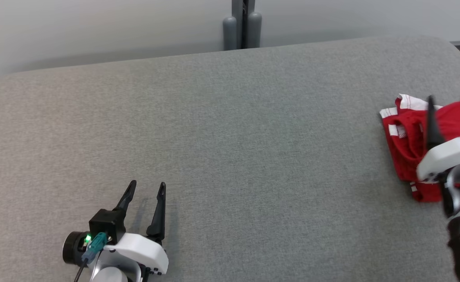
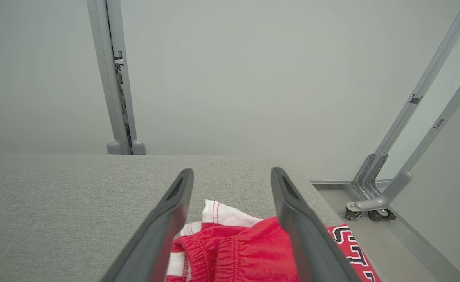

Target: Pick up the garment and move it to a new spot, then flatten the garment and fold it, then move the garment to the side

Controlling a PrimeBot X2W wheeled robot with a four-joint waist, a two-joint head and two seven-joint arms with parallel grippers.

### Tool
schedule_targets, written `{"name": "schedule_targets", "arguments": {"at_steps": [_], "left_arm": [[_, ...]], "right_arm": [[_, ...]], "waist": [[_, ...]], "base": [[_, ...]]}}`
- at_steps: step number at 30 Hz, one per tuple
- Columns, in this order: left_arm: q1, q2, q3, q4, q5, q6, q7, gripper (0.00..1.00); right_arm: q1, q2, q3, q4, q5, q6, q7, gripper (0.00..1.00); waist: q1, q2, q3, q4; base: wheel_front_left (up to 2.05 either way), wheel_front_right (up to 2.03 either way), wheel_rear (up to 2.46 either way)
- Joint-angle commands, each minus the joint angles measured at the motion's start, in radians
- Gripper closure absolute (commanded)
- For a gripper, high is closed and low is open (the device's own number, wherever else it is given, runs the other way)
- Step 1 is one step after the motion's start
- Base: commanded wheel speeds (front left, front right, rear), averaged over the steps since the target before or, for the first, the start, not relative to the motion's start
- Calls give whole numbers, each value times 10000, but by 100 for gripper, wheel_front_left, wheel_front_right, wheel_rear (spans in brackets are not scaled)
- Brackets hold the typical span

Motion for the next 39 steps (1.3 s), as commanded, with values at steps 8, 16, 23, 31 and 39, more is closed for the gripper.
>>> {"name": "schedule_targets", "arguments": {"at_steps": [8, 16, 23, 31, 39], "left_arm": [[508, 43, 553, -42, -32, 131, -11, 0], [890, 45, 902, 73, 52, 147, -11, 0], [1050, 46, 1060, 194, 135, 186, -11, 0], [1267, 48, 1342, 213, 93, 246, -11, 0], [1211, 48, 1555, 280, 67, 211, -11, 0]], "right_arm": [[2041, 1196, 985, -1360, 704, -3, -42, 0], [3282, 1395, 1599, -2111, 1601, -3, -42, 0], [3963, 1384, 1909, -2431, 1985, -3, -42, 0], [4533, 1387, 2095, -2819, 1913, -3, -42, 0], [4490, 1391, 2206, -2822, 1420, -2, -42, 0]], "waist": [[0, 0, -573, 710], [0, 0, -910, 1088], [0, 0, -1231, 1128], [0, 0, -1519, 1029], [0, 0, -1410, 929]], "base": [[0, 0, 0], [0, 0, 0], [0, 0, 0], [0, 0, 0], [0, 0, 0]]}}
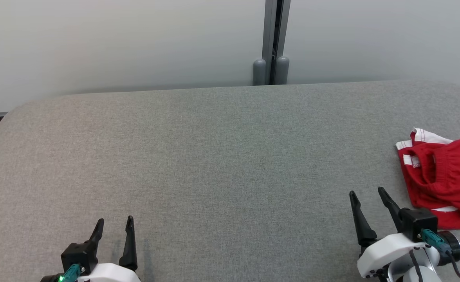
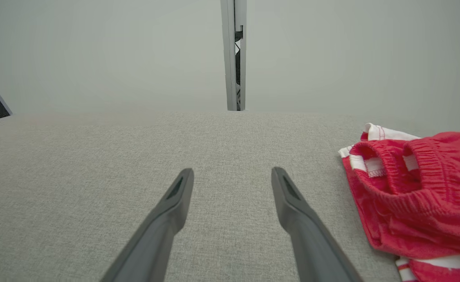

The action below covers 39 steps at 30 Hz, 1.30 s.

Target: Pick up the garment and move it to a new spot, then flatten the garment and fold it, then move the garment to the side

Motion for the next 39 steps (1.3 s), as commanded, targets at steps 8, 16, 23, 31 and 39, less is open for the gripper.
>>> {"name": "schedule_targets", "arguments": {"at_steps": [8, 16, 23, 31, 39], "left_arm": [[-116, 44, 11, 149, -109, -79, -11, 0], [-57, 44, 10, 128, -89, -67, -11, 0], [-61, 47, 15, 258, -147, -144, -10, 0], [-33, 41, -78, 240, -221, -207, -10, 0], [112, -61, -74, 528, -580, -416, 27, 100]], "right_arm": [[-57, -59, -6, -1, 46, -1, -44, 0], [-89, -59, 8, 72, 3, -1, -44, 0], [-116, -59, 74, 128, -7, -1, -44, 0], [-49, -60, 47, 203, -19, -1, -44, 0], [148, 84, 93, 371, -109, 2, 48, 100]], "waist": [[0, 0, 93, 16], [0, 0, 113, -7], [0, 0, 100, -127], [0, 0, 42, -124], [0, 0, 24, -108]], "base": [[0, 0, 0], [0, 0, 0], [0, 0, 0], [0, 0, 0], [0, 0, 0]]}}
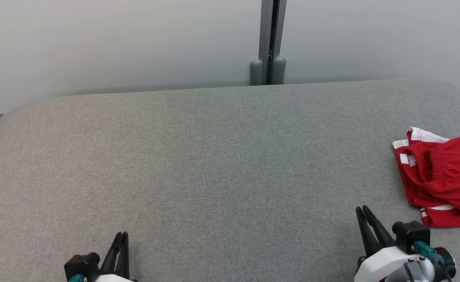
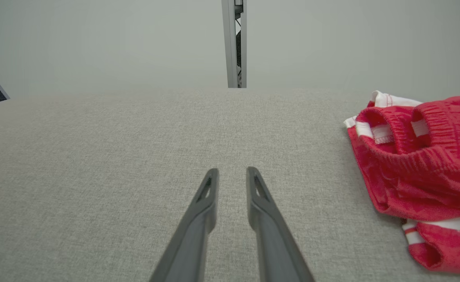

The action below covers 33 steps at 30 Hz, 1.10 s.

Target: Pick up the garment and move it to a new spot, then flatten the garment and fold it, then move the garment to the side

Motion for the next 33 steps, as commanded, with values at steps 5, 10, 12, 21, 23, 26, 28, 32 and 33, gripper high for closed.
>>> {"name": "schedule_targets", "arguments": {"at_steps": [5, 10, 12, 21, 23, 26, 28, 32, 33], "left_arm": [[-122, 3, 187, -64, -819, -73, 309, 100], [-151, 11, 271, -280, -1731, -149, 534, 100], [-160, 14, 300, -366, -2078, -181, 617, 100], [-225, 27, 451, -699, -3536, -305, 991, 100], [-244, 30, 487, -764, -3834, -330, 1070, 100], [-273, 34, 540, -859, -4274, -367, 1190, 100], [-292, 37, 575, -919, -4564, -390, 1271, 100], [-316, 40, 627, -1005, -4977, -432, 1384, 100], [-322, 42, 644, -1033, -5116, -444, 1425, 100]], "right_arm": [[-58, -5, -221, -69, 910, 0, 324, 100], [10, -15, -308, -321, 1935, 0, 543, 100], [40, -19, -338, -420, 2323, 0, 623, 100], [128, -36, -503, -804, 3954, 0, 986, 100], [143, -39, -540, -877, 4289, 0, 1062, 100], [159, -45, -595, -979, 4780, 0, 1182, 100], [172, -48, -635, -1048, 5101, 0, 1259, 100], [190, -53, -694, -1150, 5567, 0, 1371, 100], [195, -55, -714, -1184, 5719, 0, 1414, 100]], "waist": [[0, 0, -12, 4], [0, 0, -25, 7], [0, 0, -29, 9], [0, 0, -51, 15], [0, 0, -56, 17], [0, 0, -64, 19], [0, 0, -69, 20], [0, 0, -76, 23], [0, 0, -79, 23]], "base": [[0, 0, 0], [0, 0, 0], [0, 0, 0], [0, 0, 0], [0, 0, 0], [0, 0, 0], [0, 0, 0], [0, 0, 0], [0, 0, 0]]}}
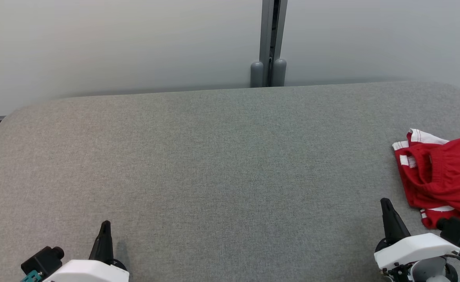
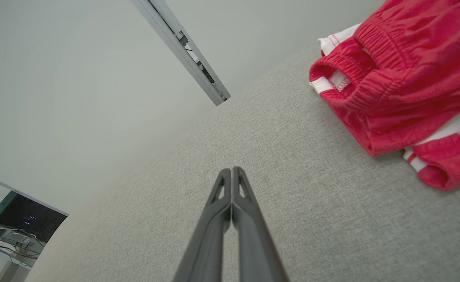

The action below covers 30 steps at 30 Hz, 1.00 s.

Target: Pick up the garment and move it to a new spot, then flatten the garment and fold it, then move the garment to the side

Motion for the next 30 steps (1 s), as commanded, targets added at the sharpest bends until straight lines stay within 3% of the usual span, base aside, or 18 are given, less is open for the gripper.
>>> {"name": "schedule_targets", "arguments": {"at_steps": [1, 30], "left_arm": [[-298, 62, 76, -193, -244, -89, 53, 100], [-495, 94, 498, -888, -3588, -380, 992, 100]], "right_arm": [[-77, -82, -69, -227, 255, 2, 88, 100], [67, -123, -530, -1005, 4002, 2, 1015, 100]], "waist": [[0, 0, -1, 1], [0, 0, -74, 22]], "base": [[0, 0, 0], [0, 0, 0]]}}
